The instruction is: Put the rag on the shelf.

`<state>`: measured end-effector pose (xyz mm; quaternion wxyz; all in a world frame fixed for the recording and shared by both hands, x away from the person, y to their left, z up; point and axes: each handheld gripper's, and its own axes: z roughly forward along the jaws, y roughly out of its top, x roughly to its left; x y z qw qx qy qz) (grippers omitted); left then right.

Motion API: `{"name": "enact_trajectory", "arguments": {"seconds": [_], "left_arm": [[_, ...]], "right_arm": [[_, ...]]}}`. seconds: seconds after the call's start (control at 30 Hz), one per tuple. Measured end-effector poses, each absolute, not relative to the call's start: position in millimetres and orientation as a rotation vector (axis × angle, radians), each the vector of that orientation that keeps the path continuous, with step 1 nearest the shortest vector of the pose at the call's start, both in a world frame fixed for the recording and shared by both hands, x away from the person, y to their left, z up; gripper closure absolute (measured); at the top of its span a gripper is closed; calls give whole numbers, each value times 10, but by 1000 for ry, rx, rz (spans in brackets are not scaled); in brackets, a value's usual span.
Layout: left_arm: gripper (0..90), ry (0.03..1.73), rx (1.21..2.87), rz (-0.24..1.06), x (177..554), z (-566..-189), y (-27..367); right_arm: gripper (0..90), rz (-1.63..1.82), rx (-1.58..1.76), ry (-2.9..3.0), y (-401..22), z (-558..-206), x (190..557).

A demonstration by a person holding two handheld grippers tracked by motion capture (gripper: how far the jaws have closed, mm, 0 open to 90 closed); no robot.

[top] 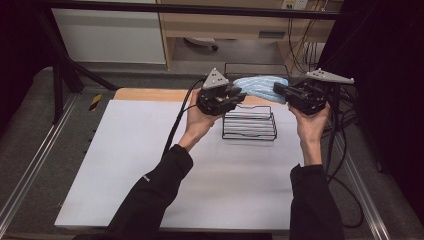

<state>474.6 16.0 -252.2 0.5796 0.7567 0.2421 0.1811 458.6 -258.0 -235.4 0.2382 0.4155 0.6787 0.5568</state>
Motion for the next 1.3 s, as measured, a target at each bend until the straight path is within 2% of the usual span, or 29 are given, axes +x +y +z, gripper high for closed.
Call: {"name": "enact_trajectory", "arguments": {"seconds": [0.2,0.37,0.53,0.8,0.97,1.1,1.3], "left_arm": [[691,573,1799,413,4750,-2580,140],[629,580,1804,389,4743,-2619,179],[625,584,1775,374,4707,-2564,273],[772,658,1800,356,4765,-2585,179],[836,706,1822,389,4819,-2660,68],[869,737,1830,404,4874,-2707,38],[871,741,1824,409,4900,-2727,41]], "right_arm": [[900,1536,1147,1869,-2603,-2486,4605],[894,1535,1150,1870,-2608,-2559,4632],[884,1530,1151,1871,-2609,-2627,4659],[875,1534,1135,1868,-2612,-2674,4668],[861,1515,1129,1872,-2614,-2714,4671],[861,1514,1135,1873,-2626,-2751,4675],[852,1513,1128,1874,-2626,-2764,4673]]}}
